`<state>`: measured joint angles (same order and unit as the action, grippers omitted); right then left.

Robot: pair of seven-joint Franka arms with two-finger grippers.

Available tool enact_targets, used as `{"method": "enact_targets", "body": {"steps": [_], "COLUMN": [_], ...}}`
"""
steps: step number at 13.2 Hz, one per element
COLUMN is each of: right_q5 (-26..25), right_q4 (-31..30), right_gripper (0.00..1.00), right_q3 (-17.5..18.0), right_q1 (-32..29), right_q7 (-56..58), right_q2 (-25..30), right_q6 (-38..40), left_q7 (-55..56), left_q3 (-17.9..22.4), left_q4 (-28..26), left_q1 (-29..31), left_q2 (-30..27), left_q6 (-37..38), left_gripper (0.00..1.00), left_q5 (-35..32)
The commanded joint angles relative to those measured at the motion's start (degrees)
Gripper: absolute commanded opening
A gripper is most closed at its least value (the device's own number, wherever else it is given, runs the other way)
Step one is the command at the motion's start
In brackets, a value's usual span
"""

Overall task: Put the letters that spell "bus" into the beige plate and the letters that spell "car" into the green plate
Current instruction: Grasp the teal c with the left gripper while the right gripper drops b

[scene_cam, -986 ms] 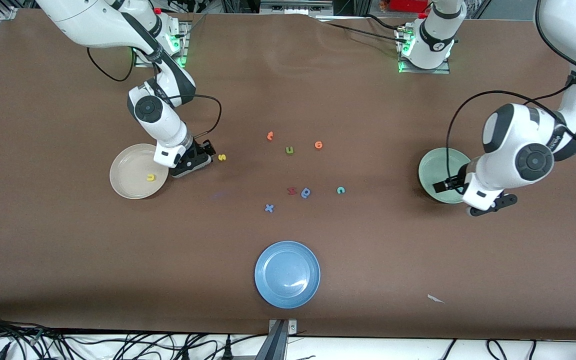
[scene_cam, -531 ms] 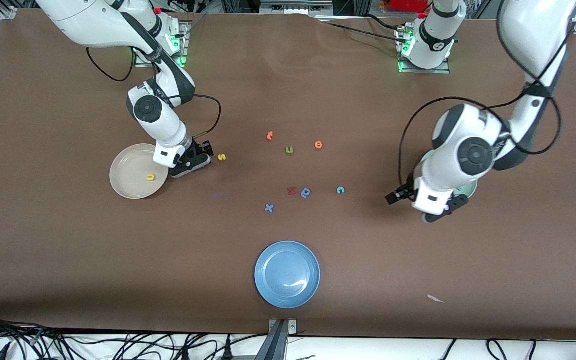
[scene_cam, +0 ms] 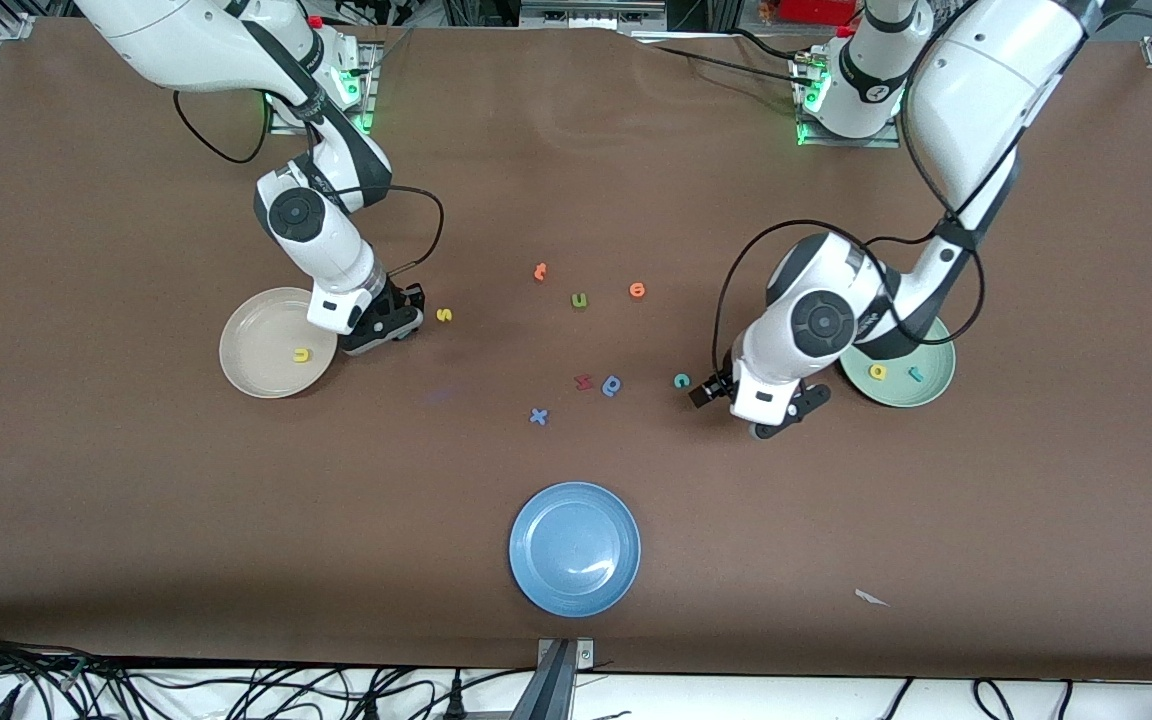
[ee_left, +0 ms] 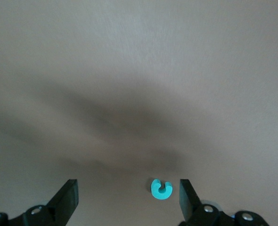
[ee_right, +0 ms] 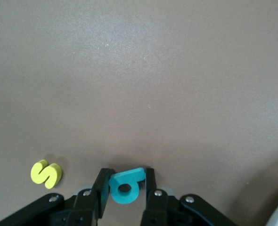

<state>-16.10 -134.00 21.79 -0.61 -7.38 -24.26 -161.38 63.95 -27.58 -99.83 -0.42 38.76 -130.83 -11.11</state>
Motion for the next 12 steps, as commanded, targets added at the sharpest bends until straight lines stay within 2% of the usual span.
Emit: {"method": "enact_targets", "body": {"steps": [1,7,9,12], "right_q5": [-0.95,-0.95,-0.86,-0.68], "right_q4": [-0.38,-0.29,-0.21,-0.29], "right_gripper": [0.32,0.32,0.33,0.34], "right_q3": [-0.78,-0.96,-1.05,-1.31], "right_q1": [-0.09,-1.84,-4.29,-8.52], "right_q7": [0.09,4.3,8.94,16.07], "right_q2": [2.18,9.66,10.72,11.16], "right_q6": [1.84,10.99,12.05,13.63], "left_q7": [3.54,6.71,6.8,7.33], "left_q3": [0.86,1.47,3.05,3.76], "left_q4": [2.44,2.88,2.97,2.97], "left_q1": [-2.65,-5.55,-7.22,-8.02], "left_q2": [2.9,5.53,5.71,5.98], "left_q6": [-1.44,-1.54,-1.54,-1.62], "left_gripper": [0.95,0.95,0.94,0.84], "left_q5": [-2.51,-3.74,-3.66,-3.74]}}
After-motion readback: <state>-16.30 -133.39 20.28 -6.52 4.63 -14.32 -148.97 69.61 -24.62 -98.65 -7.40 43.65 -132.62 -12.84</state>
